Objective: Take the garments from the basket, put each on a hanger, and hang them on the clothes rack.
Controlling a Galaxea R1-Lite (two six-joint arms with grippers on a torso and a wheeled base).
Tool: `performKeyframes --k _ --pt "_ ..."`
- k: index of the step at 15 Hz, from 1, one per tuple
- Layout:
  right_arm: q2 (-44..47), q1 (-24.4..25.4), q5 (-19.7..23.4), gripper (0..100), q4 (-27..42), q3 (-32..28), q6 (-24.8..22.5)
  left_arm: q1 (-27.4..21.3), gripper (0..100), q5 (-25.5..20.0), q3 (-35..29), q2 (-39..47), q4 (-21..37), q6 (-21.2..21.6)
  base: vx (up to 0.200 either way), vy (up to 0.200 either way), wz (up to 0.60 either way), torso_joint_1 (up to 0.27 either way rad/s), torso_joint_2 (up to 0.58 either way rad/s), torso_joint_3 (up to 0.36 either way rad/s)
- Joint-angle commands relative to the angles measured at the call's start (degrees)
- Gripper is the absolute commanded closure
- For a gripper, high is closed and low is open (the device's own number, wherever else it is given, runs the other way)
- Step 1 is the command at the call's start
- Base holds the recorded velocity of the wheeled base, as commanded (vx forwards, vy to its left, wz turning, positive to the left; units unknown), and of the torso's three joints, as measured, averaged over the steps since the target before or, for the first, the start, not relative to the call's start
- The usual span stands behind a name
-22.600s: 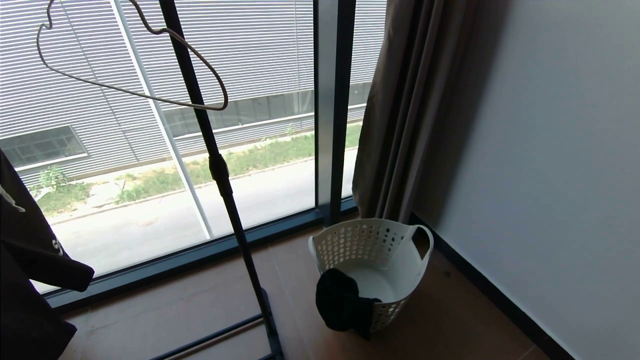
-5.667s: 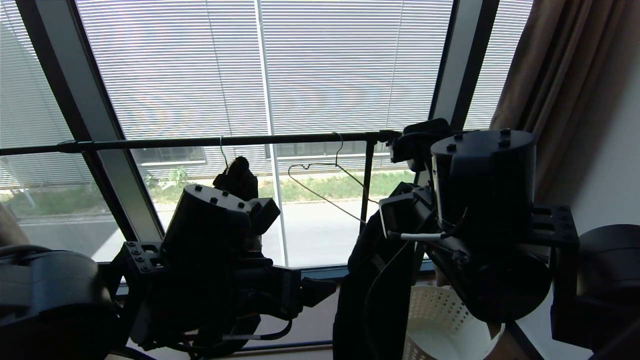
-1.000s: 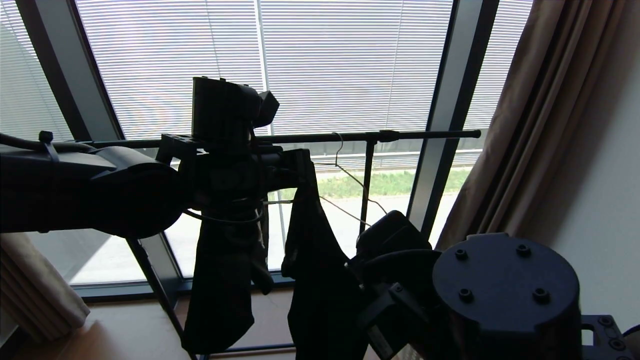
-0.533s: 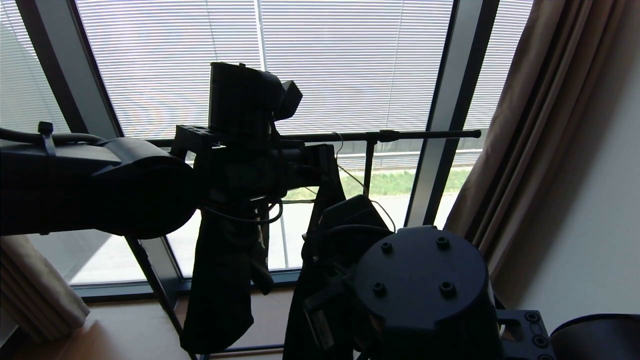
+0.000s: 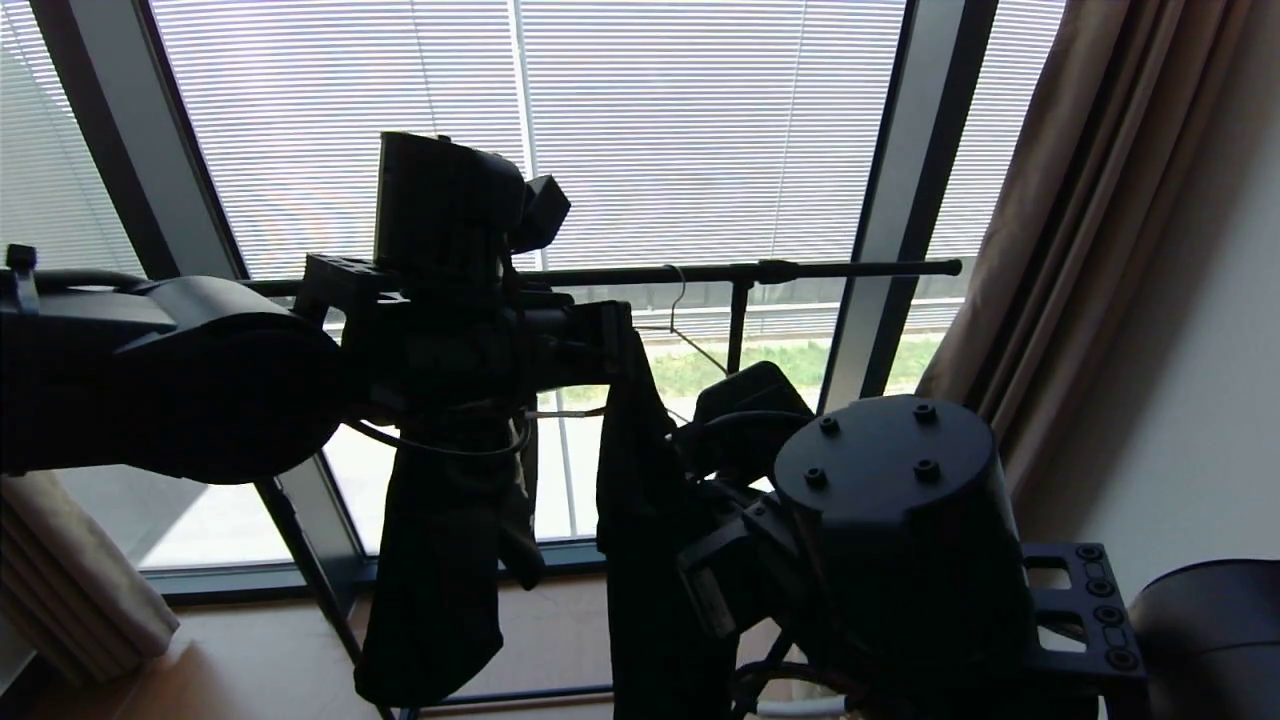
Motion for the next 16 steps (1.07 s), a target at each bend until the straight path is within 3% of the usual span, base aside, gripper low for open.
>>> performKeyframes --k 1,4,6,9,13,16 --pt "-2.7 -7.8 0.0 100 0.4 1.8 -3.5 1.5 100 -0.1 2.6 -5.6 3.3 0.7 0.0 0.0 0.0 0.0 0.0 0.0" --pt "-0.1 -15.0 0.0 100 -1.2 -0.9 -3.7 1.8 100 -0.1 10.0 -12.1 6.8 4.3 0.0 0.0 0.0 0.0 0.0 0.0" --pt "3.5 -16.4 0.2 100 -4.8 -3.5 -3.1 0.1 100 -0.1 15.8 -14.6 6.8 6.9 0.0 0.0 0.0 0.0 0.0 0.0" --pt "8.6 -16.4 0.0 100 -10.4 -6.6 -0.3 -4.9 100 0.0 22.7 -15.1 7.0 7.4 0.0 0.0 0.0 0.0 0.0 0.0" --pt "11.5 -13.6 0.0 100 -10.7 -10.6 6.4 -12.4 100 -0.2 23.5 -11.2 6.5 4.4 0.0 0.0 0.0 0.0 0.0 0.0" --pt "12.4 -12.6 0.1 100 -11.3 -10.7 7.1 -15.9 100 -0.2 19.8 -8.9 6.6 0.5 0.0 0.0 0.0 0.0 0.0 0.0"
